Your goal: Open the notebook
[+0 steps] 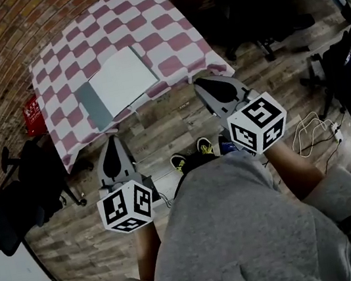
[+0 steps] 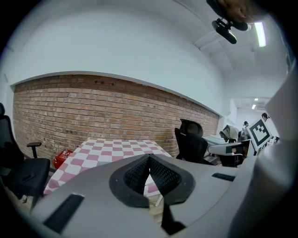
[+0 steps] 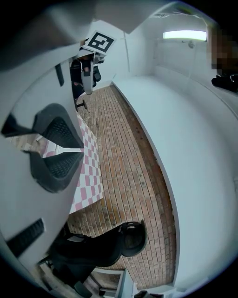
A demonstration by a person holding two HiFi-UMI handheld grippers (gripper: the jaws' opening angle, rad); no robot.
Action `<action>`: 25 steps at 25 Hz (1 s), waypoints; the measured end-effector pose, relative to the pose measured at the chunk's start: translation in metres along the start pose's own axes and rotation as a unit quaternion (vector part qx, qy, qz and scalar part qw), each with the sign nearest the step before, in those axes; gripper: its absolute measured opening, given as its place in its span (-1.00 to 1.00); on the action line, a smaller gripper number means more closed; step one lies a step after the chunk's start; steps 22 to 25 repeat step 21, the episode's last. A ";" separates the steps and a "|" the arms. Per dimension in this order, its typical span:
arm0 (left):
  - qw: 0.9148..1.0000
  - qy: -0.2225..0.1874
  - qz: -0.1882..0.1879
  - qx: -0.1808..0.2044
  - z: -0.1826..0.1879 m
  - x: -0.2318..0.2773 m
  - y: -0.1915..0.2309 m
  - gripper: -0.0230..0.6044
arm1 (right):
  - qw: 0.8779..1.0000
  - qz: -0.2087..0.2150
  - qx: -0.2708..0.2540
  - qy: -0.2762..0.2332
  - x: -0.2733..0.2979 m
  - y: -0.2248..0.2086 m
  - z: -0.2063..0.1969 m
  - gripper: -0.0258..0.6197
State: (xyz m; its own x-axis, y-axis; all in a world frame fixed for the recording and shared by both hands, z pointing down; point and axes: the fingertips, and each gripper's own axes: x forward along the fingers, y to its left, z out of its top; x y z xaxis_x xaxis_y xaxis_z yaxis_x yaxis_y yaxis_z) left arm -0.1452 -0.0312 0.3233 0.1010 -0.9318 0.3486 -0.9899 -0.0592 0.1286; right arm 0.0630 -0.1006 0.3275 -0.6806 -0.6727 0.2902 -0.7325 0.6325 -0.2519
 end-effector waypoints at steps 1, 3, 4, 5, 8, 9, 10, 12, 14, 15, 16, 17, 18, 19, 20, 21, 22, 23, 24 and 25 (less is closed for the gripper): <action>1.000 0.000 0.000 0.000 0.000 -0.001 0.004 -0.90 | 1.000 -0.001 0.002 -0.002 0.002 0.003 0.001 -0.79; 1.000 0.001 0.000 -0.001 -0.001 -0.002 0.010 -0.91 | 1.000 -0.002 0.004 -0.002 0.005 0.008 0.001 -0.79; 1.000 0.000 0.000 -0.002 0.000 -0.002 0.012 -0.90 | 1.000 -0.002 0.003 0.000 0.006 0.011 0.001 -0.79; 1.000 -0.002 -0.001 -0.004 0.001 -0.003 0.015 -0.90 | 1.000 -0.002 0.002 0.001 0.008 0.013 0.001 -0.79; 1.000 -0.005 -0.004 -0.011 -0.001 -0.004 0.020 -0.91 | 1.000 -0.004 -0.003 0.000 0.012 0.019 0.004 -0.79; 1.000 -0.004 -0.005 -0.012 -0.003 -0.003 0.021 -0.90 | 1.000 -0.006 -0.003 0.000 0.012 0.020 0.005 -0.79; 1.000 -0.003 -0.007 -0.014 -0.005 -0.002 0.023 -0.91 | 1.000 -0.009 -0.003 0.000 0.012 0.021 0.005 -0.79; 1.000 -0.003 -0.009 -0.017 -0.006 -0.002 0.026 -0.90 | 1.000 -0.011 -0.004 0.000 0.015 0.024 0.006 -0.79; 1.000 -0.004 -0.010 -0.019 -0.006 -0.002 0.029 -0.90 | 1.000 -0.012 -0.005 0.002 0.017 0.026 0.006 -0.79; 1.000 -0.005 -0.011 -0.021 -0.006 -0.001 0.029 -0.90 | 1.000 -0.013 -0.006 0.004 0.017 0.027 0.005 -0.79; 1.000 -0.005 -0.013 -0.022 -0.006 -0.001 0.030 -0.91 | 1.000 -0.014 -0.006 0.005 0.018 0.028 0.004 -0.79; 1.000 -0.005 -0.014 -0.023 -0.007 0.000 0.031 -0.90 | 1.000 -0.015 -0.007 0.006 0.019 0.029 0.004 -0.79; 1.000 -0.005 -0.014 -0.023 -0.007 0.001 0.033 -0.90 | 1.000 -0.016 -0.008 0.007 0.021 0.030 0.003 -0.79; 1.000 -0.005 -0.015 -0.023 -0.007 0.001 0.035 -0.91 | 1.000 -0.017 -0.009 0.008 0.022 0.032 0.002 -0.79; 1.000 -0.005 -0.014 -0.023 -0.008 0.001 0.037 -0.90 | 1.000 -0.017 -0.010 0.009 0.024 0.033 0.001 -0.79; 1.000 -0.005 -0.014 -0.023 -0.008 0.001 0.039 -0.91 | 1.000 -0.017 -0.010 0.011 0.026 0.035 0.000 -0.79; 1.000 -0.005 -0.014 -0.023 -0.008 0.001 0.039 -0.91 | 1.000 -0.017 -0.010 0.011 0.026 0.035 0.000 -0.79; 1.000 -0.005 -0.014 -0.023 -0.008 0.001 0.039 -0.91 | 1.000 -0.017 -0.010 0.011 0.026 0.035 0.000 -0.79; 1.000 -0.005 -0.014 -0.023 -0.008 0.001 0.039 -0.91 | 1.000 -0.017 -0.010 0.011 0.026 0.035 0.000 -0.79; 1.000 -0.005 -0.014 -0.023 -0.008 0.001 0.039 -0.91 | 1.000 -0.017 -0.010 0.011 0.026 0.035 0.000 -0.79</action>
